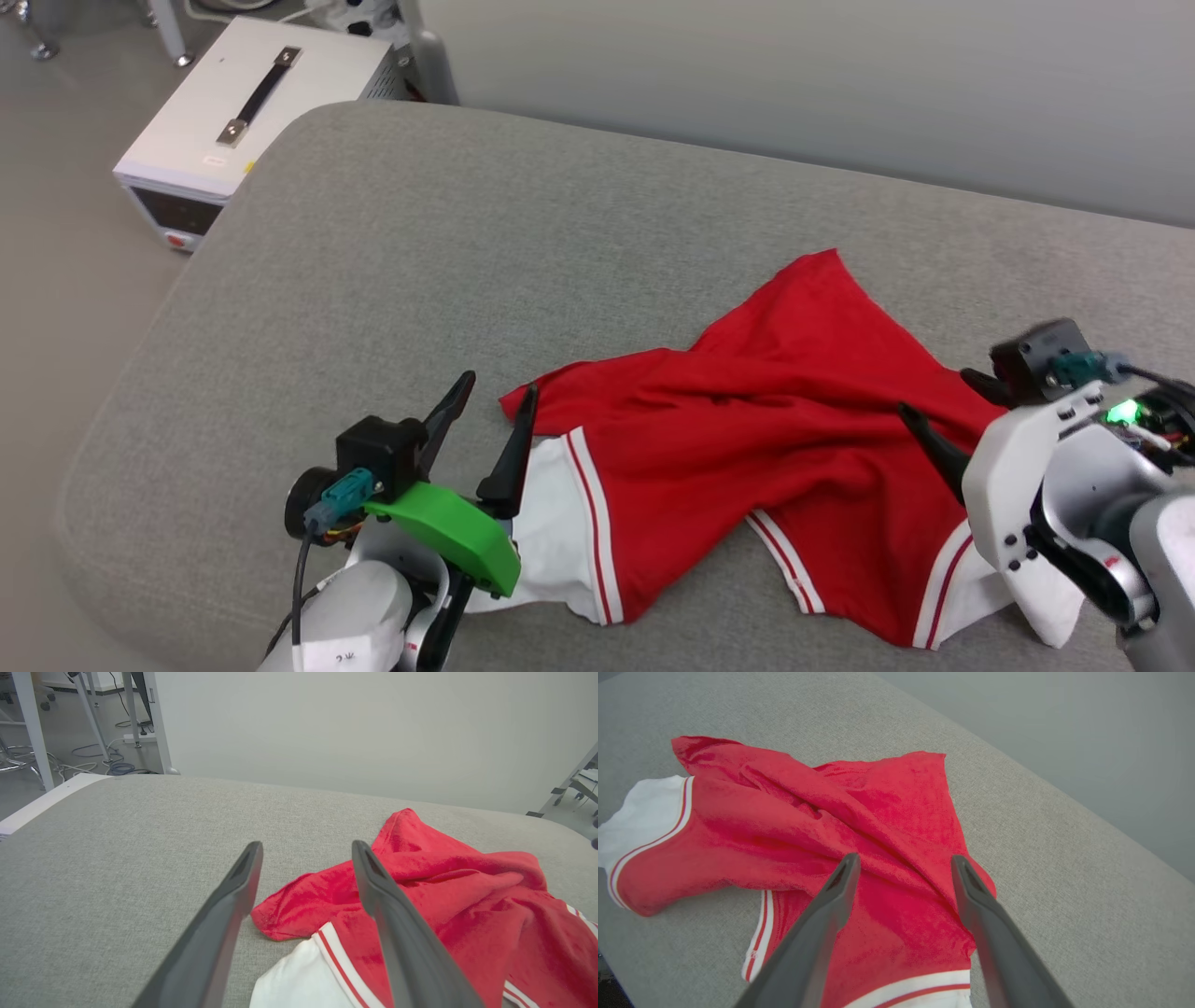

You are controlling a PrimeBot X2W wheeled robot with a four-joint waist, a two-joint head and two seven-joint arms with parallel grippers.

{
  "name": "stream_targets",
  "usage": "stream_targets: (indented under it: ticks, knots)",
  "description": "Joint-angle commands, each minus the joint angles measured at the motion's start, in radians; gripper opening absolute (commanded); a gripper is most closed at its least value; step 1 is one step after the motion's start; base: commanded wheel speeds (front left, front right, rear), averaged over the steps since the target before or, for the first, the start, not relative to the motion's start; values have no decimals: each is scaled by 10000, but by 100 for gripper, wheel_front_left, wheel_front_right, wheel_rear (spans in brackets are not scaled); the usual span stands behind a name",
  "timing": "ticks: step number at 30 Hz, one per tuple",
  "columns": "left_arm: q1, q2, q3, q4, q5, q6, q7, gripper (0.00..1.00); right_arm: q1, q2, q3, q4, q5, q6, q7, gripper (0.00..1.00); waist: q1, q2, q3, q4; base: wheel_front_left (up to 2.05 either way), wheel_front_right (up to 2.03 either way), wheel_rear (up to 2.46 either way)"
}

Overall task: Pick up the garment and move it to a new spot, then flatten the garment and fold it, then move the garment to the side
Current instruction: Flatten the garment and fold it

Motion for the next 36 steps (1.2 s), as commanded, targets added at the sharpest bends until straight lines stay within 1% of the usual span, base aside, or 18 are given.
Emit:
stream_targets:
  ticks: [1, 3, 6, 10, 14, 18, 27, 28, 29, 30, 36]
  knots:
    - [64, -44, 33, -127, 97, -9, -55, 100, -525, -182, 358, 37, 338, -9, 439, 100, 0, 0, 606, 746, 0, 0, 0]
    - [64, -209, 37, -276, 177, -17, -55, 100, -1266, -497, 989, 312, 781, -9, 1237, 100, 0, 0, 790, 1048, 0, 0, 0]
    - [99, -457, -23, -415, 317, -109, -55, 100, -2366, -696, 1804, 1021, 1418, -9, 2160, 100, 0, 0, 1055, 1494, 0, 0, 0]
    - [98, -779, -53, -469, 496, -246, -56, 100, -3595, -848, 2822, 2202, 1880, -9, 2812, 100, 0, 0, 1349, 1991, 0, 0, 0]
    - [23, -1107, -73, -438, 687, -423, -56, 100, -4495, -938, 3663, 3422, 2177, -9, 2939, 100, 0, 0, 1610, 2434, 0, 0, 0]
    - [-40, -1391, 22, -438, 875, -561, -56, 100, -5100, -1016, 4375, 4447, 2384, -9, 2704, 100, 0, 0, 1849, 2758, 0, 0, 0]
    - [5, -1714, 385, -382, 1228, -812, -56, 100, -5677, -990, 5639, 6080, 2924, -9, 2024, 100, 0, 0, 2209, 3016, 0, 0, 0]
    - [13, -1732, 424, -376, 1258, -835, -56, 100, -5707, -1019, 5729, 6214, 2970, -9, 2000, 86, 0, 0, 2228, 3015, 0, 0, 0]
    - [20, -1755, 474, -370, 1294, -862, -56, 100, -5748, -1069, 5821, 6377, 3020, -9, 1963, 32, 0, 0, 2248, 3008, 0, 0, 0]
    - [26, -1772, 524, -368, 1320, -878, -56, 100, -5800, -1110, 5867, 6490, 3053, -9, 1908, 0, 0, 0, 2278, 2988, 0, 0, 0]
    - [36, -1909, 754, -279, 1513, -970, -57, 100, -6399, -1525, 5620, 7341, 2892, -9, 1011, 0, 0, 0, 2315, 2820, 0, 0, 0]
